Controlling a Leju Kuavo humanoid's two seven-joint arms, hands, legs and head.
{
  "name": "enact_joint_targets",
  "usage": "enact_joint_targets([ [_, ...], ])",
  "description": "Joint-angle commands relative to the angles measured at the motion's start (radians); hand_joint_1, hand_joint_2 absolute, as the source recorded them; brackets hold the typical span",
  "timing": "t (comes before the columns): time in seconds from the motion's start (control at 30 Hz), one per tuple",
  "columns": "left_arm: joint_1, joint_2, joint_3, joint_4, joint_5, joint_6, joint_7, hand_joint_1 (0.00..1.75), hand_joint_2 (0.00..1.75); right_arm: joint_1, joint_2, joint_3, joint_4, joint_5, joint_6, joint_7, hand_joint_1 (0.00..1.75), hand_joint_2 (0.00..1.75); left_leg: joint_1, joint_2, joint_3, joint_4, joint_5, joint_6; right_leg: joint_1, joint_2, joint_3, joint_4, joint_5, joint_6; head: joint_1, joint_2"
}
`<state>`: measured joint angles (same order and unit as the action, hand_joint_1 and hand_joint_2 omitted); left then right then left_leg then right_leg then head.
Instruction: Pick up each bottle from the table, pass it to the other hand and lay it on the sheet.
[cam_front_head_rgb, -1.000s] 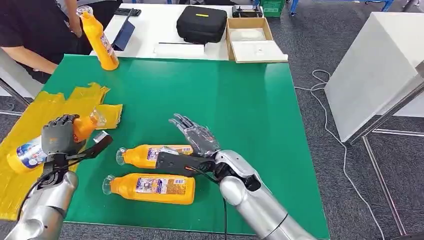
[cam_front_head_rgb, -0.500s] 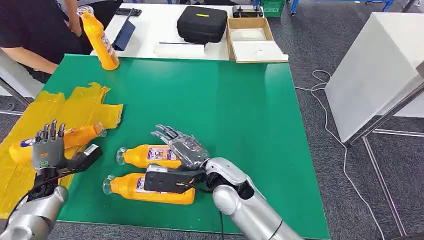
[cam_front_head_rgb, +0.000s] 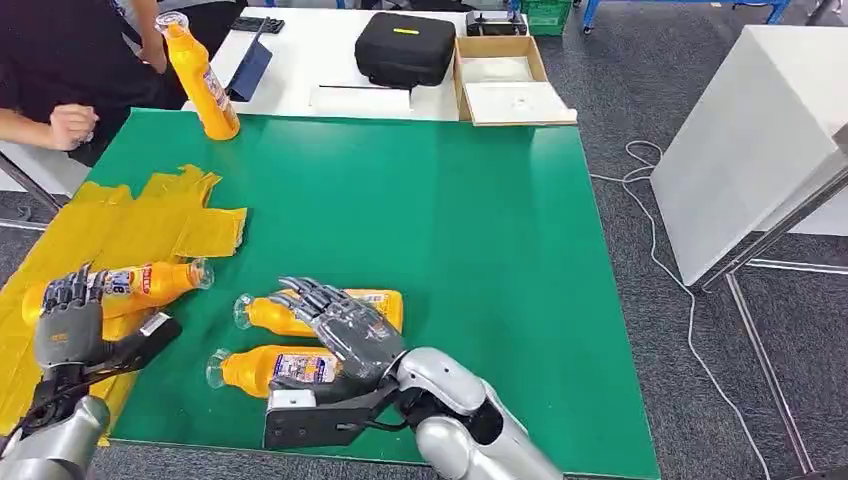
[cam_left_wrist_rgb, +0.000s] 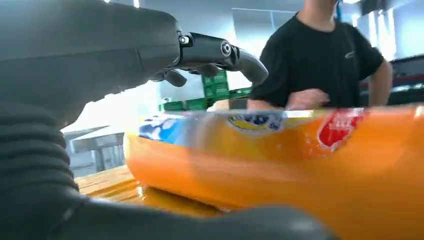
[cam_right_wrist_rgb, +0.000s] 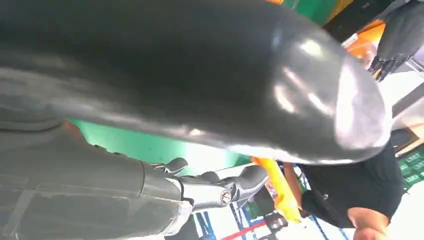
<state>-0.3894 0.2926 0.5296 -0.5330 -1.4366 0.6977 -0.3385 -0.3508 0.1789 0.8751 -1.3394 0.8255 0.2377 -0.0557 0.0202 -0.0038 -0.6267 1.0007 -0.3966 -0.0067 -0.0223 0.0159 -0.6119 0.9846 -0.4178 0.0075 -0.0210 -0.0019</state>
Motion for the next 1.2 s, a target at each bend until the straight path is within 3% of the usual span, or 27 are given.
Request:
enact_joint_targets([
  [0.03, -0.036, -0.073, 0.192, -0.072, 0.093, 0.000, -0.142, 0.00, 0.00, -0.028, -0.043, 0.041, 0.013, -0.019, -0.007, 0.000, 0.00, 0.00, 0.000, -0.003, 0.004, 0.000, -0.001, 0.001, 0.000, -0.005, 0.005, -0.001, -0.002, -0.001, 0.000, 0.000],
  [0.13, -0.082, -0.093, 0.284, -0.054, 0.220, 0.000, -0.316, 0.00, 0.00, -0.035, -0.040, 0.050, 0.027, -0.044, -0.003, -0.002, 0.00, 0.00, -0.001, -0.003, 0.005, -0.001, -0.001, 0.001, 0.000, -0.005, 0.006, -0.001, -0.002, -0.001, 0.000, 0.000],
  [0.17, -0.081, -0.100, 0.186, -0.100, 0.471, 0.000, -0.360, 0.00, 0.00, -0.036, -0.041, 0.060, 0.034, -0.056, -0.005, 0.008, 0.00, 1.75, 0.000, -0.003, 0.002, -0.001, 0.000, 0.001, 0.000, -0.004, 0.003, -0.001, -0.001, -0.001, 0.000, 0.000],
  [0.2, -0.050, -0.078, 0.047, -0.152, 0.678, 0.000, -0.360, 0.00, 0.00, -0.038, -0.042, 0.067, 0.043, -0.058, -0.012, 0.021, 0.00, 1.75, 0.000, -0.004, 0.004, 0.000, 0.000, 0.001, 0.001, -0.006, 0.005, -0.001, -0.002, -0.001, 0.000, 0.000],
  [0.23, -0.024, -0.073, -0.016, -0.222, 0.824, -0.008, -0.360, 0.00, 0.00, -0.036, -0.043, 0.070, 0.048, -0.047, -0.030, 0.038, 0.00, 1.75, 0.000, -0.004, 0.001, 0.000, 0.001, 0.001, 0.000, -0.006, 0.002, -0.001, -0.001, -0.001, 0.000, 0.000],
  [0.33, -0.034, -0.061, -0.025, -0.208, 0.835, -0.009, -0.360, 0.00, 0.00, -0.035, -0.044, 0.072, 0.055, -0.047, -0.036, 0.038, 0.00, 1.75, 0.000, -0.003, 0.002, 0.000, 0.000, 0.001, 0.001, -0.005, 0.003, -0.001, -0.001, -0.001, 0.000, 0.000],
  [0.4, 0.028, -0.088, -0.041, -0.427, 1.079, -0.083, -0.360, 0.00, 0.00, -0.029, -0.046, 0.071, 0.064, -0.017, -0.074, 0.069, 0.00, 1.75, 0.000, -0.001, 0.003, -0.001, -0.001, 0.001, 0.000, -0.004, 0.004, -0.001, -0.001, -0.001, 0.000, 0.000],
  [0.5, 0.038, -0.104, -0.033, -0.584, 1.278, -0.156, -0.360, 0.00, 0.00, -0.021, -0.034, 0.061, 0.105, 0.026, -0.115, 0.119, 0.00, 1.75, 0.002, -0.002, 0.001, 0.000, 0.000, 0.000, 0.002, -0.004, 0.003, -0.002, 0.000, -0.001, 0.000, 0.000],
  [0.63, -0.032, -0.165, -0.011, -0.675, 1.304, -0.226, -0.360, 0.00, 0.00, -0.017, 0.002, 0.042, 0.247, 0.136, -0.155, 0.220, 0.00, 1.75, 0.001, -0.003, 0.002, 0.000, 0.000, 0.001, 0.001, -0.005, 0.003, -0.001, 0.000, -0.001, 0.000, 0.000],
  [0.7, -0.035, -0.172, -0.014, -0.675, 1.298, -0.221, -0.360, 0.00, 0.00, -0.012, 0.000, 0.045, 0.253, 0.141, -0.163, 0.218, 0.00, 1.75, 0.001, -0.008, 0.003, 0.000, 0.001, 0.001, 0.001, -0.010, 0.005, -0.002, -0.001, -0.001, -0.001, 0.000],
  [0.97, -0.035, -0.172, -0.014, -0.675, 1.298, -0.221, -0.360, 0.00, 0.00, -0.012, 0.000, 0.045, 0.253, 0.141, -0.163, 0.218, 0.00, 1.75, 0.000, -0.003, 0.004, -0.001, -0.001, 0.001, 0.000, -0.007, 0.006, -0.002, -0.001, -0.001, 0.000, 0.000],
  [1.2, -0.073, -0.214, -0.038, -0.659, 1.258, -0.223, -0.360, 0.00, 0.00, 0.008, 0.051, 0.076, 0.428, 0.285, -0.226, 0.280, 0.00, 1.75, 0.000, -0.005, 0.005, -0.002, 0.000, 0.001, 0.000, -0.008, 0.007, -0.002, -0.001, -0.001, 0.000, 0.000],
])
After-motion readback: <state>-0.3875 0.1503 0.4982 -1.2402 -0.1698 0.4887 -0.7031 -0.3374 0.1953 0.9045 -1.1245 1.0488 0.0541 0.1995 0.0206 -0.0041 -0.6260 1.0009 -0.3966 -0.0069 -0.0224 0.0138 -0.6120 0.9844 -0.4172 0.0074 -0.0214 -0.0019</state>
